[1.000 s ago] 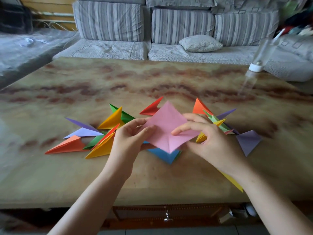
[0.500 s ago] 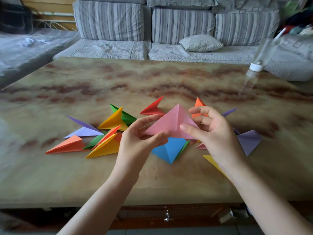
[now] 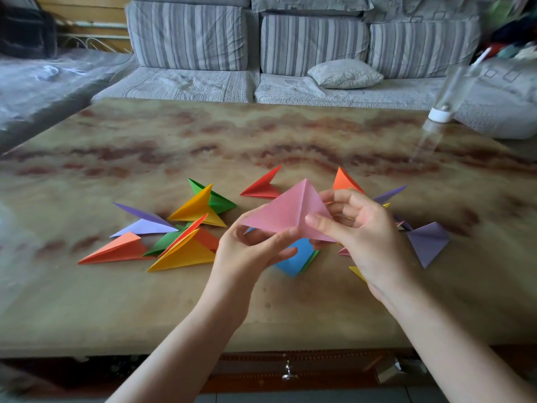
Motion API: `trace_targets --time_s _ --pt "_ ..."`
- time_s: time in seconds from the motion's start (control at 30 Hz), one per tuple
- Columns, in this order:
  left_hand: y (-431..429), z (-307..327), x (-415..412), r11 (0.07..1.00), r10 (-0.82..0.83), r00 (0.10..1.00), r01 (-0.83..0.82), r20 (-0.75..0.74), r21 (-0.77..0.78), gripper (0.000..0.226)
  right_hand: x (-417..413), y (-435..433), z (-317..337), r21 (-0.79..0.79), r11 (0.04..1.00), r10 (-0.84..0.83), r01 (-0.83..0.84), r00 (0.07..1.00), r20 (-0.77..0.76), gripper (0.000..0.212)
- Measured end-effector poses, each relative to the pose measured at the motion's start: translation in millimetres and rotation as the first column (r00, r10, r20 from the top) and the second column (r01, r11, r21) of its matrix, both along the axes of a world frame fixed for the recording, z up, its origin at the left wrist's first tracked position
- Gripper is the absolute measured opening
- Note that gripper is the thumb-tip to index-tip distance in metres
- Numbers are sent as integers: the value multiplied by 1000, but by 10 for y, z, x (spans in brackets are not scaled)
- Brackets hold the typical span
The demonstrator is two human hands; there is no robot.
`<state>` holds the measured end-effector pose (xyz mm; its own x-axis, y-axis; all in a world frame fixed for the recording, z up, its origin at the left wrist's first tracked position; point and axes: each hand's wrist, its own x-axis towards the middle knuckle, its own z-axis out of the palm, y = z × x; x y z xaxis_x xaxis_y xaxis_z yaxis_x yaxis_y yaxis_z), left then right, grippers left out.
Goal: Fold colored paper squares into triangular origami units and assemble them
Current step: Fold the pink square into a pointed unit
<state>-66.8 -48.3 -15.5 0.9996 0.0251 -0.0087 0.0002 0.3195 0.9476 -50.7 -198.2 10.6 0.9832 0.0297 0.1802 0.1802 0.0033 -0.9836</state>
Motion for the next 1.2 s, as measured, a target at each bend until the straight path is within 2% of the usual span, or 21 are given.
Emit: trace_targets --time_s 0.17,0.3,0.5,0.7,1.0,1.2 --pt "2 -13 4 992 104 994 -107 36 63 39 13 7 -46 6 999 41 -40 999 -25 25" --pt "0 -17 17 984 128 990 -135 59 114 34 24 4 -93 -69 996 57 -61 996 -62 26" --pt "31 32 15 982 184 983 -185 22 26 12 7 21 -54 -8 996 87 -87 993 -77 20" --pt "57 61 17 976 217 976 -218 32 18 17 -2 34 -42 -17 997 73 -74 994 -76 20" --pt "90 105 12 976 204 979 -202 21 -80 25 -22 10 -17 -24 998 58 -60 995 -82 20" --pt "182 131 74 973 202 979 -201 -6 -114 34 -36 -46 18 9 1000 -5 6 995 -99 17"
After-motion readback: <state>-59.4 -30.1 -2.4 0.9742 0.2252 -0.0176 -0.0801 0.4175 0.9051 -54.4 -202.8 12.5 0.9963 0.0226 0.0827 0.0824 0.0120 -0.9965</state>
